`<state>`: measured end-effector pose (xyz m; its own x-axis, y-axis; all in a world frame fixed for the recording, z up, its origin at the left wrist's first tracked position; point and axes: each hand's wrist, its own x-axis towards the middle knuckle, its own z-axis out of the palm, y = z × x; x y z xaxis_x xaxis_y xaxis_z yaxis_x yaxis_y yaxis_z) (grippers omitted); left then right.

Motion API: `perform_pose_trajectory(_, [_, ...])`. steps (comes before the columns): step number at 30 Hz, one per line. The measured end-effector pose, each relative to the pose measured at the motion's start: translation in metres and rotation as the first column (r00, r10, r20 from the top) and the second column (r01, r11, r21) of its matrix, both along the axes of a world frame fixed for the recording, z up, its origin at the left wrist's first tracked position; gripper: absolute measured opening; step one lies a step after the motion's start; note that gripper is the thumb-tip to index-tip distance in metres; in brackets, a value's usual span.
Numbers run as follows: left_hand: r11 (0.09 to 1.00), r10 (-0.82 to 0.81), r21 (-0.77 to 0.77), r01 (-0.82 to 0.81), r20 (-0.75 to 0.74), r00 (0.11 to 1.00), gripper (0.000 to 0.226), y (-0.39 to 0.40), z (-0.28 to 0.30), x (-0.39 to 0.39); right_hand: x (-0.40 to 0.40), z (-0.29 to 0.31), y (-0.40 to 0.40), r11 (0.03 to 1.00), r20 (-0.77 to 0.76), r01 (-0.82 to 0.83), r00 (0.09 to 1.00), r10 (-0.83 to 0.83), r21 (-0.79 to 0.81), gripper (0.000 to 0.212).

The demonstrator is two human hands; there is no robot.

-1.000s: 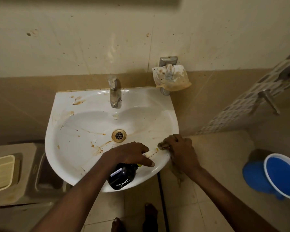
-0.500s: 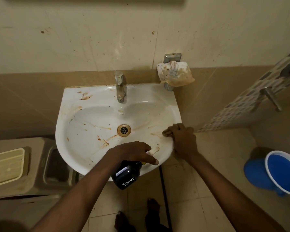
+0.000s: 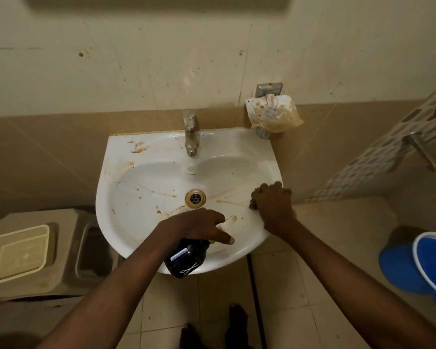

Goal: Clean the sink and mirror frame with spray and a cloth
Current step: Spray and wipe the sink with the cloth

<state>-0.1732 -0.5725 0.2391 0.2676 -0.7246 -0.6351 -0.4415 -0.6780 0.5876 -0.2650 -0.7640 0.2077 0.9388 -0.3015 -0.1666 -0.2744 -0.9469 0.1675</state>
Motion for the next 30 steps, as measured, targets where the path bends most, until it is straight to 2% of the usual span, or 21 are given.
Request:
perform_pose_trajectory(3, [0.999, 0.006, -0.050, -0.004, 0.022, 1.000, 0.037, 0.003, -0.007, 0.005, 0.036, -0.010, -0.022, 0.972, -0.002, -0.126, 0.992, 0.128, -0.200, 0.020])
perform_pose_trajectory(7, [0.988, 0.106, -0.117, -0.101, 0.036, 0.994, 0.045, 0.004, -0.016, 0.009, 0.068, -0.030, -0.031, 0.865, -0.059, -0.374, 0.924, 0.377, -0.334, 0.013])
perform_pose_trajectory(9, [0.987, 0.115, -0.121, -0.104, 0.082, 0.990, 0.043, -0.001, -0.020, 0.012, 0.082, -0.040, -0.031, 0.818, -0.105, -0.436, 0.897, 0.430, -0.374, 0.014])
perform_pose_trajectory(11, [0.989, 0.113, -0.121, -0.091, 0.187, 0.976, 0.038, -0.010, -0.022, 0.017, 0.087, -0.045, -0.034, 0.803, -0.136, -0.484, 0.874, 0.467, -0.348, 0.014])
perform_pose_trajectory(13, [0.979, 0.169, -0.153, -0.134, 0.243, 0.955, 0.035, -0.019, -0.025, 0.022, 0.076, -0.027, -0.032, 0.850, -0.128, -0.463, 0.886, 0.445, -0.252, 0.013])
perform_pose_trajectory(15, [0.972, 0.207, -0.156, -0.176, 0.214, 0.955, 0.038, -0.024, -0.024, 0.027, 0.054, -0.018, -0.029, 0.916, -0.157, -0.395, 0.911, 0.381, -0.069, 0.026])
perform_pose_trajectory(17, [0.981, 0.181, -0.101, -0.168, 0.137, 0.974, 0.039, -0.022, -0.024, 0.032, 0.030, -0.010, -0.026, 0.956, -0.259, -0.294, 0.924, 0.280, -0.015, 0.046])
perform_pose_trajectory(20, [0.986, 0.159, -0.070, -0.153, 0.095, 0.983, 0.040, -0.017, -0.025, 0.034, 0.028, -0.005, -0.026, 0.959, -0.309, -0.284, 0.913, 0.265, -0.017, 0.050])
perform_pose_trajectory(21, [0.984, 0.169, -0.071, -0.163, 0.091, 0.981, 0.039, -0.016, -0.027, 0.033, 0.036, -0.006, -0.028, 0.953, -0.251, -0.304, 0.924, 0.289, -0.020, 0.048])
perform_pose_trajectory(23, [0.983, 0.175, -0.068, -0.169, 0.091, 0.980, 0.038, -0.016, -0.027, 0.033, 0.055, -0.006, -0.033, 0.919, -0.184, -0.376, 0.918, 0.352, -0.121, 0.030])
perform_pose_trajectory(25, [0.989, 0.139, -0.064, -0.134, 0.079, 0.987, 0.036, -0.017, -0.026, 0.033, 0.069, -0.014, -0.035, 0.891, -0.142, -0.389, 0.920, 0.364, -0.233, 0.032])
perform_pose_trajectory(26, [0.993, 0.106, -0.056, -0.103, 0.060, 0.993, 0.034, -0.017, -0.027, 0.031, 0.066, -0.015, -0.032, 0.907, -0.128, -0.348, 0.937, 0.326, -0.238, 0.023])
perform_pose_trajectory(27, [0.997, 0.069, -0.049, -0.067, 0.042, 0.997, 0.033, -0.018, -0.028, 0.029, 0.059, -0.019, -0.031, 0.935, -0.100, -0.322, 0.945, 0.310, -0.147, 0.013])
perform_pose_trajectory(29, [1.000, -0.002, -0.030, 0.002, 0.019, 1.000, 0.031, -0.018, -0.030, 0.027, 0.036, -0.023, -0.023, 0.972, -0.165, -0.235, 0.958, 0.236, 0.027, 0.042])
perform_pose_trajectory(30, [1.000, -0.030, -0.005, 0.030, 0.008, 1.000, 0.031, -0.018, -0.030, 0.026, 0.022, -0.021, -0.016, 0.977, -0.219, -0.201, 0.952, 0.212, 0.075, 0.046])
